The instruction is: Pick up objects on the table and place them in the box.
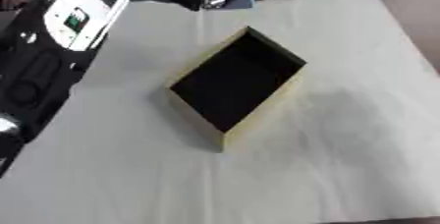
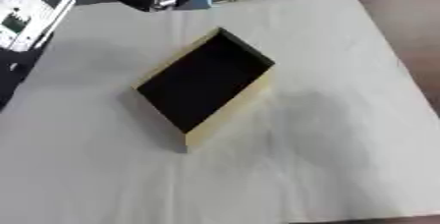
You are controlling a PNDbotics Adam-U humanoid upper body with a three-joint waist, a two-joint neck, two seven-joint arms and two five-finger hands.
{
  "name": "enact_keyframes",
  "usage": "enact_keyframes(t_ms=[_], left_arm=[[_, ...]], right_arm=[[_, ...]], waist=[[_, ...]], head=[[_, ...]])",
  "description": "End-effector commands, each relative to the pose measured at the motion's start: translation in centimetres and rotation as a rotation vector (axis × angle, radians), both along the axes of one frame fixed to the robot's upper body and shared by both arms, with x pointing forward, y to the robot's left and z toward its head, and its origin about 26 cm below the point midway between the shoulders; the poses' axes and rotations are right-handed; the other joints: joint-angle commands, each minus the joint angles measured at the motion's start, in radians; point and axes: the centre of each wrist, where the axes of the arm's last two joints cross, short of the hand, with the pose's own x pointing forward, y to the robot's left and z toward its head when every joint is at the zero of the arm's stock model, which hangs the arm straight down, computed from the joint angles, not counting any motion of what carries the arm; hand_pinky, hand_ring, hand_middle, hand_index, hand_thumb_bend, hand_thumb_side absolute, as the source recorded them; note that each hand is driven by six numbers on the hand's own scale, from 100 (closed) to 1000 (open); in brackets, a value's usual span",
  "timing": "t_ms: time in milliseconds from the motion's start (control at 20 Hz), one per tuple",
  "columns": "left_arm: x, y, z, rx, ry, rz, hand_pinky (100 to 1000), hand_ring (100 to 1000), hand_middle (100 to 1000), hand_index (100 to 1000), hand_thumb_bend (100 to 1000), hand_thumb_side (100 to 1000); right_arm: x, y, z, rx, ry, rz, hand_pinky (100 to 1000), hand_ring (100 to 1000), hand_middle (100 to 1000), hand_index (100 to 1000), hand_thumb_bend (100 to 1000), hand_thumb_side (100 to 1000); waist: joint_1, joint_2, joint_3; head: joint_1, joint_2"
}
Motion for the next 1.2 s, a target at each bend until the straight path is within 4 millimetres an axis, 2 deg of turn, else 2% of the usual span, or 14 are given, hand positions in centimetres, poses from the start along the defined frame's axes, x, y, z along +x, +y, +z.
enact_keyframes(t_ms=[50,300,700,750,800,1200], left_arm=[[-2.2,-0.5,0.4,0.006,-0.049,-0.047,667,675,760,660,100,358],[-3.4,-0.8,-1.8,0.026,-0.031,-0.071,668,676,765,663,100,372],[-2.0,-0.7,-5.9,0.072,0.015,-0.021,663,671,763,661,100,383],[-1.8,-0.6,-6.2,0.075,0.020,-0.014,662,669,764,661,100,339],[-1.5,-0.5,-6.7,0.080,0.028,-0.008,662,669,763,661,100,382],[-1.0,-0.6,-8.8,0.116,0.077,-0.024,675,684,780,678,100,407]], right_arm=[[-0.4,-0.5,1.2,-0.032,-0.034,-0.029,719,709,589,748,100,1000],[-0.5,-0.5,1.1,-0.024,-0.038,-0.041,717,707,587,746,100,1000],[-0.5,-0.4,0.8,-0.012,-0.033,-0.048,714,704,583,743,100,1000],[-0.5,-0.4,0.7,-0.011,-0.032,-0.049,713,704,582,743,100,1000],[-0.5,-0.4,0.7,-0.010,-0.031,-0.049,713,704,582,742,100,1000],[-0.5,-0.3,0.4,-0.001,-0.025,-0.049,711,702,579,741,100,1000]], waist=[[-0.006,-0.023,0.006],[-0.012,-0.020,0.015],[-0.026,-0.006,0.017],[-0.028,-0.003,0.017],[-0.029,-0.001,0.018],[-0.041,0.014,0.018]], head=[[-0.015,0.006],[-0.020,-0.004],[-0.012,-0.014],[-0.011,-0.014],[-0.010,-0.015],[-0.004,-0.015]])
